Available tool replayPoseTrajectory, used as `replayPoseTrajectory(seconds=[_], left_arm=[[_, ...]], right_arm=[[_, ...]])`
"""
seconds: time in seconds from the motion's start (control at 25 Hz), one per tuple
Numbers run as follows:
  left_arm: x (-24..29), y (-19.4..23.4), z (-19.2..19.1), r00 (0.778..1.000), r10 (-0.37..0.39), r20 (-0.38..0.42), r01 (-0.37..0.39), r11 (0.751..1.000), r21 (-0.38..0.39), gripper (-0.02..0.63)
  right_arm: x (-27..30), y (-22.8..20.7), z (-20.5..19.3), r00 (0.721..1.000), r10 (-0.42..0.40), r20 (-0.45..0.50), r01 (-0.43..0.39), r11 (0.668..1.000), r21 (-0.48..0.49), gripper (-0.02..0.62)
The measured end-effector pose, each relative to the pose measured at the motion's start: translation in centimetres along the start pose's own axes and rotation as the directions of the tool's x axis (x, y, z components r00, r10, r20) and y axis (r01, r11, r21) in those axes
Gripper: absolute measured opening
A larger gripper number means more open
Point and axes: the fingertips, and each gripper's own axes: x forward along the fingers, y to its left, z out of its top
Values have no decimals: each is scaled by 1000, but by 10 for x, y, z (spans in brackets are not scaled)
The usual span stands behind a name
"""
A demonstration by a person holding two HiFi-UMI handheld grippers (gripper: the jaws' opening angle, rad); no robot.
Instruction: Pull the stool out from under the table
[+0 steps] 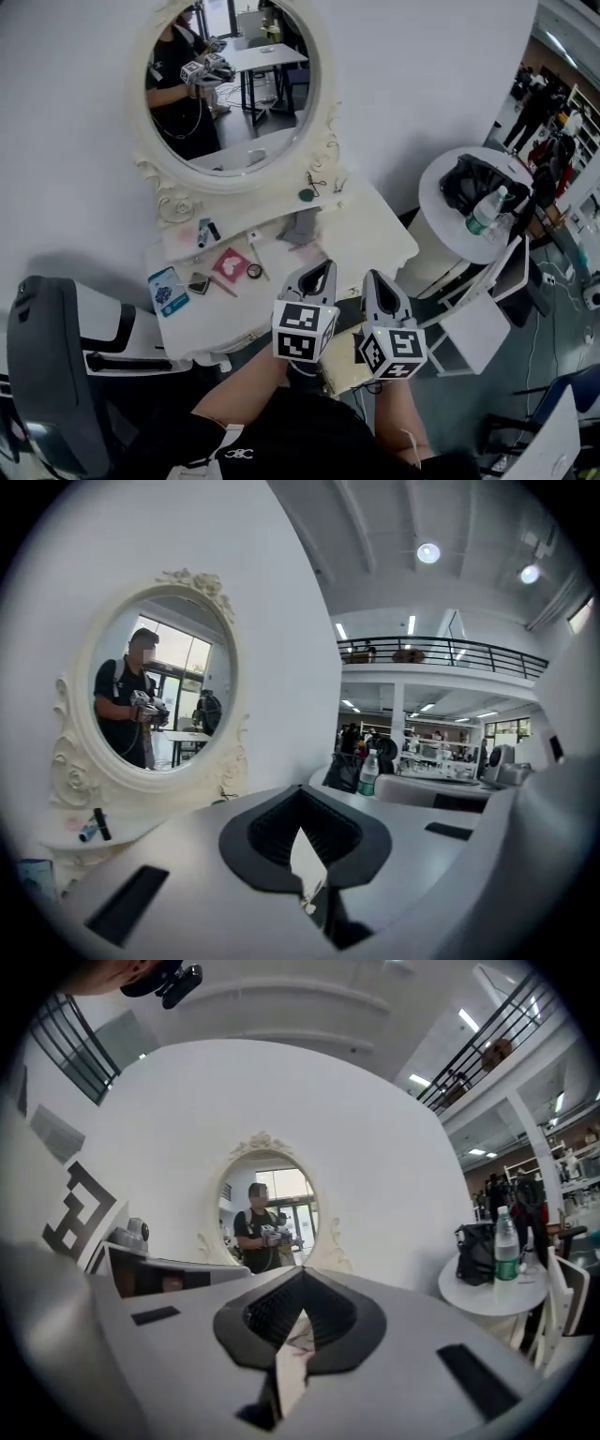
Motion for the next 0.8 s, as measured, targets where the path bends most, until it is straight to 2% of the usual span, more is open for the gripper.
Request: replayPoseTrajectory(seconds=[0.2,0.4,0.56,0.8], left_arm=[[-35,59,14,990,138,34,-137,990,-21,0],[-61,99,13,971,238,19,-237,971,-40,0],[-68,109,13,965,261,14,-261,964,-47,0],[-64,100,17,970,241,21,-240,970,-37,0]], right_arm=[[35,59,-2,990,140,-28,-140,990,2,8],[54,101,1,973,230,-33,-231,973,-13,8],[59,114,0,966,253,-47,-255,967,-26,8],[53,108,-5,968,240,-68,-243,969,-39,8]])
